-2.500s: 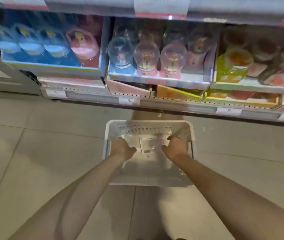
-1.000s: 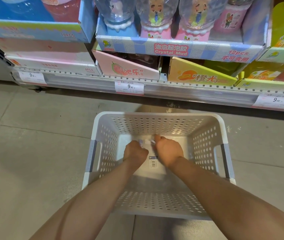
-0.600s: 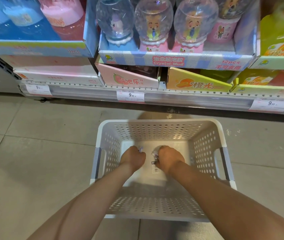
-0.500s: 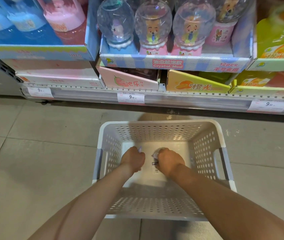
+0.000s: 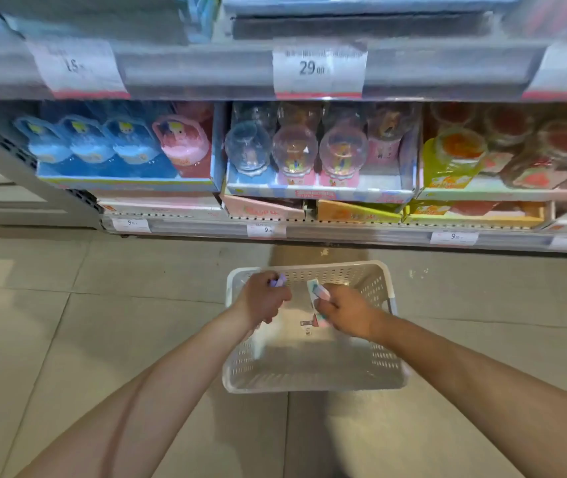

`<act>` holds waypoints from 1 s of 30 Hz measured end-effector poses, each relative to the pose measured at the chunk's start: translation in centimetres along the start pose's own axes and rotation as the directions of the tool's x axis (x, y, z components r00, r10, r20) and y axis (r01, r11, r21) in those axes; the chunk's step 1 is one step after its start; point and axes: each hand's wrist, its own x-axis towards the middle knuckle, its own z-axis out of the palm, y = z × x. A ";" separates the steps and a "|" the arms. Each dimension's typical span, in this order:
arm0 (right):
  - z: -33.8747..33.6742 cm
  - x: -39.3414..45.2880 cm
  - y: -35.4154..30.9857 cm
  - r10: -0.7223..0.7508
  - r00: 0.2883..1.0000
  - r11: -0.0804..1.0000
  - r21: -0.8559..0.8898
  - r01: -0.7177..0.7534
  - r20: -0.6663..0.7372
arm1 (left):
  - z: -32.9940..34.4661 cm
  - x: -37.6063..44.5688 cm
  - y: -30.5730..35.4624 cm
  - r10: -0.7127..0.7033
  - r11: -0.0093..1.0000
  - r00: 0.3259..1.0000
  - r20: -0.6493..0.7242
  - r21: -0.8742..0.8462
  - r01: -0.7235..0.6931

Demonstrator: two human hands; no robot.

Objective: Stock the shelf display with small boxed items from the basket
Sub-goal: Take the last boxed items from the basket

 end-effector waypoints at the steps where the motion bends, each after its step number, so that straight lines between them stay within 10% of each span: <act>1: -1.3 -1.4 -1.7 -0.027 1.000 1.000 0.011 0.027 -0.004 | -0.8 -1.5 1.7 0.014 1.000 1.000 -0.006 -0.018 -0.014; 18: -23.8 -28.6 -34.2 -0.339 0.931 0.938 0.033 0.346 -0.139 | -14.8 -35.0 32.8 0.476 0.853 0.867 0.146 0.162 -0.495; 30: -36.6 -47.8 -54.0 -0.366 0.769 0.817 0.214 0.535 -0.524 | -22.8 -58.6 51.9 0.581 0.730 0.773 0.253 0.257 -0.633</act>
